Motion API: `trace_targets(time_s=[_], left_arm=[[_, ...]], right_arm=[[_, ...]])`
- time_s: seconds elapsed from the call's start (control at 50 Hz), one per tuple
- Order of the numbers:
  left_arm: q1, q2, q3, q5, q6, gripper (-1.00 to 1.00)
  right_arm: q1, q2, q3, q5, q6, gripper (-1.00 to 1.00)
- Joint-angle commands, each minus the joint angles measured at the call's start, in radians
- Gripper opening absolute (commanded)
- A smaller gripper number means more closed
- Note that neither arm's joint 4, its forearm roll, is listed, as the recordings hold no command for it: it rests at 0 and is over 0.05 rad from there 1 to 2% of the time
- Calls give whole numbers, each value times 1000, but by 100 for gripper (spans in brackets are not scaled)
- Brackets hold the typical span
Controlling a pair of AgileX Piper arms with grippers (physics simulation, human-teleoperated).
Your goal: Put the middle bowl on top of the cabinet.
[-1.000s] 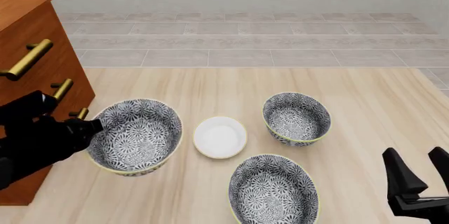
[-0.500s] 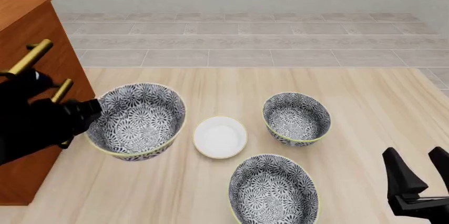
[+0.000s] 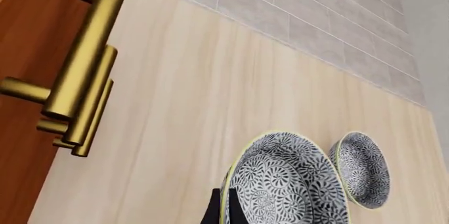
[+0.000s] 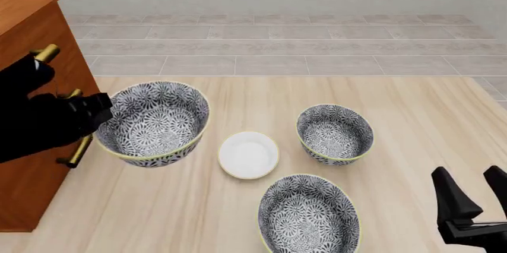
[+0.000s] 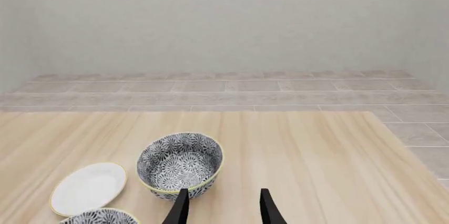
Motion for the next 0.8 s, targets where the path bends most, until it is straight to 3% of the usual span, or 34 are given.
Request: trace_targets(time_s=[0.02, 0.36, 0.8], left_arm=[[13, 15, -63, 40, 11, -100], [24, 35, -126, 86, 22, -100], [29, 50, -191, 124, -16, -100]], right_arm=[[-1, 4, 0, -4, -3, 100], [-1, 1, 0, 1, -5, 100], [-4, -2, 0, 3, -3, 100]])
